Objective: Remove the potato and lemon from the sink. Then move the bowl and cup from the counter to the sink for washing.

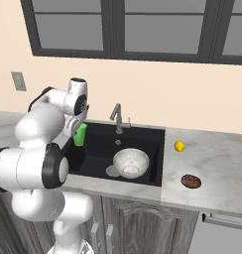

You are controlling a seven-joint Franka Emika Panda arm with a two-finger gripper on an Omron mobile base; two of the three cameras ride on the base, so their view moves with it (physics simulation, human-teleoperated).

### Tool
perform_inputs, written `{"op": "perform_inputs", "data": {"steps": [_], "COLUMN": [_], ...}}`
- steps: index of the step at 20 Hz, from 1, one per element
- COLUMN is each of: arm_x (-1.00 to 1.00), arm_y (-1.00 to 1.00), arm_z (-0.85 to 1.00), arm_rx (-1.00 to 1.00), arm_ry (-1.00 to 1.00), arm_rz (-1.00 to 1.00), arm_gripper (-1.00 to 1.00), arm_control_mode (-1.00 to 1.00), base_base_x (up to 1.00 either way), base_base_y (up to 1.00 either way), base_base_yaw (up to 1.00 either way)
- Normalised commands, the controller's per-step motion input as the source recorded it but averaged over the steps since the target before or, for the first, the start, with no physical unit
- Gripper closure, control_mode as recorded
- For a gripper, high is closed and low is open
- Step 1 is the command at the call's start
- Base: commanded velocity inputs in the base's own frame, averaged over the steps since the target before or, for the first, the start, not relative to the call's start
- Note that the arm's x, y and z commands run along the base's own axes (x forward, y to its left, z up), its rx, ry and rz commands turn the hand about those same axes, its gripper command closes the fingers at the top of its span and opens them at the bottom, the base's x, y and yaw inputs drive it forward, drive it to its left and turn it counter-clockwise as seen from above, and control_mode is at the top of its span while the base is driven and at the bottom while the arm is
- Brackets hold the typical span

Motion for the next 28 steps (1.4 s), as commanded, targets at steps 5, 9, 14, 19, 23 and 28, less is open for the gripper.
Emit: {"op": "perform_inputs", "data": {"steps": [5, 9, 14, 19, 23, 28], "arm_x": [0.13, 0.14, 0.13, 0.09, 0.02, 0.00], "arm_y": [-0.03, -0.05, -0.03, -0.06, -0.06, -0.06], "arm_z": [-0.19, -0.19, -0.21, -0.20, -0.21, -0.20], "arm_rx": [0.00, 0.00, 0.00, 0.00, 0.00, 0.00], "arm_ry": [0.00, 0.00, 0.00, 0.00, 0.00, -0.02], "arm_rz": [0.04, 0.04, 0.03, 0.03, 0.01, 0.00], "arm_gripper": [1.00, 1.00, 1.00, 1.00, 1.00, 1.00], "arm_control_mode": [-1.00, -1.00, -1.00, -1.00, -1.00, -1.00], "base_base_x": [0.00, 0.00, 0.00, 0.00, 0.00, 0.00], "base_base_y": [0.00, 0.00, 0.00, 0.00, 0.00, 0.00], "base_base_yaw": [0.00, 0.00, 0.00, 0.00, 0.00, 0.00]}}
